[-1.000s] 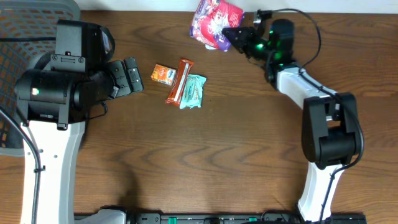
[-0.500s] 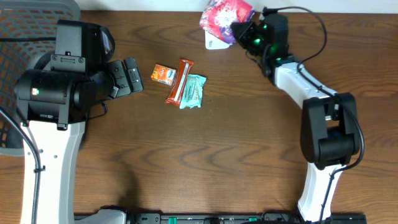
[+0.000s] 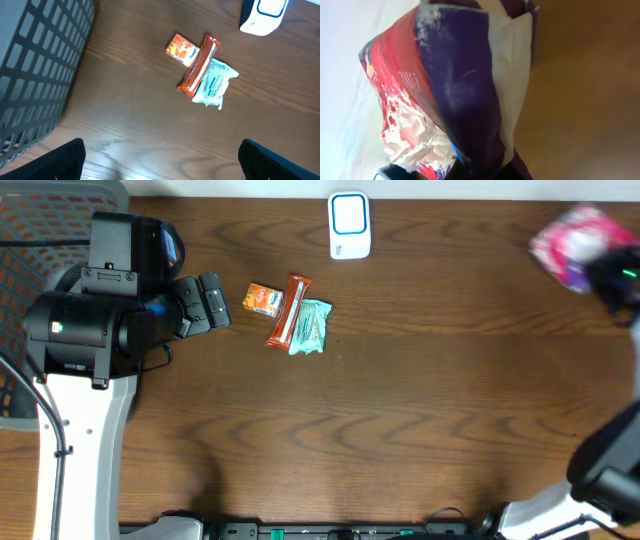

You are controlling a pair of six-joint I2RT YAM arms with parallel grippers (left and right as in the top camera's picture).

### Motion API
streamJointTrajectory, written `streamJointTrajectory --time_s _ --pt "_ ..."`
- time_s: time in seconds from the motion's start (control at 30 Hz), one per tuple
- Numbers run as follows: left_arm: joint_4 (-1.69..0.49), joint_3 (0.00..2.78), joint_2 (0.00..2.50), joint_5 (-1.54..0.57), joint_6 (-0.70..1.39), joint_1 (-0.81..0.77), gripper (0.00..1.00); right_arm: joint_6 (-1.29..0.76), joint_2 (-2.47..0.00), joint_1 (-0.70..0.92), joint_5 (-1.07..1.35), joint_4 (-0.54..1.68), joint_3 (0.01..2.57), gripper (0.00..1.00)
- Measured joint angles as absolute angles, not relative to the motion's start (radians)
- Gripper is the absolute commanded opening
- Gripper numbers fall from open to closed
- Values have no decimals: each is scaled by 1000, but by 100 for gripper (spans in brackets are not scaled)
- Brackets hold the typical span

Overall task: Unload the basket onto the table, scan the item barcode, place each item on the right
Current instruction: 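Carry the purple package to the right table edge and release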

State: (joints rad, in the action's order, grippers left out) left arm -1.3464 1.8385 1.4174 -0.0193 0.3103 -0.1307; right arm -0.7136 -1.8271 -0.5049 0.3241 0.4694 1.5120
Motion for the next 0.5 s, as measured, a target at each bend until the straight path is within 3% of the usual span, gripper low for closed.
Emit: streamJointTrajectory --time_s 0.1,0.17,0.23,0.27,0.4,0.5 --pt "-1346 1839 1417 -19 310 -131 98 -688 -1813 -624 316 532 1514 4" --pt "-1347 1839 1417 -19 311 -131 98 -682 -1821 -665 312 546 1514 31" --pt "-1347 1839 1417 -19 311 -131 98 -672 -1834 -694 303 530 1514 75" --pt "-1347 1839 1417 -19 310 -131 98 -671 -1840 -699 297 516 1514 83" --pt "-1347 1839 1417 -19 310 -131 98 -645 -1858 -700 292 489 1514 97" --pt "-1347 1839 1417 -19 310 -131 98 -616 -1859 -699 311 488 1514 97"
